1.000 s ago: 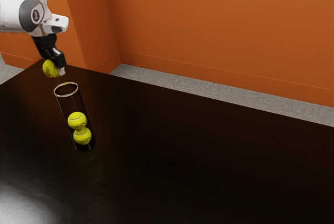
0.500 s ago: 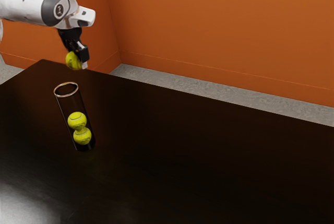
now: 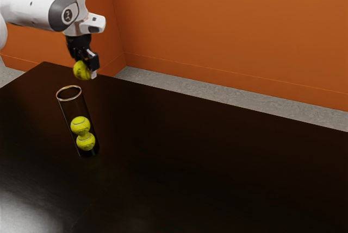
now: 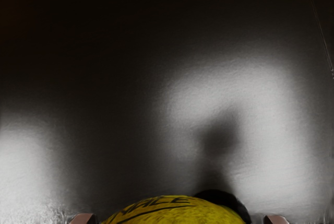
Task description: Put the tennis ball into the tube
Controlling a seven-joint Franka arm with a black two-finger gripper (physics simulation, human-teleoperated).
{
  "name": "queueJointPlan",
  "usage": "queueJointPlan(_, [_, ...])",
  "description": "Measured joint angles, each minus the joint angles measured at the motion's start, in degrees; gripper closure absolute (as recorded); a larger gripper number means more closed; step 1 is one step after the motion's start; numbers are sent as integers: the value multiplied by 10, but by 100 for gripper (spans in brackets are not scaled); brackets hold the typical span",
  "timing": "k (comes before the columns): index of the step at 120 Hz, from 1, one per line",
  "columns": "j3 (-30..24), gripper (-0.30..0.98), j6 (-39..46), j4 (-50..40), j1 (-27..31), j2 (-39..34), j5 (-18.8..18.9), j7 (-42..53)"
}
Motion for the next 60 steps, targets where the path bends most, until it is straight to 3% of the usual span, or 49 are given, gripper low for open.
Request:
queueJointPlan(11, [5,45,-18,2,-22,-10,1,-14])
queueJointPlan(23, [70,44,-44,1,-90,-21,0,-31])
queueJointPlan(43, [134,45,-85,-2,-123,-28,-12,-54])
queueJointPlan(60, [156,45,-108,-11,-129,-29,-29,-70])
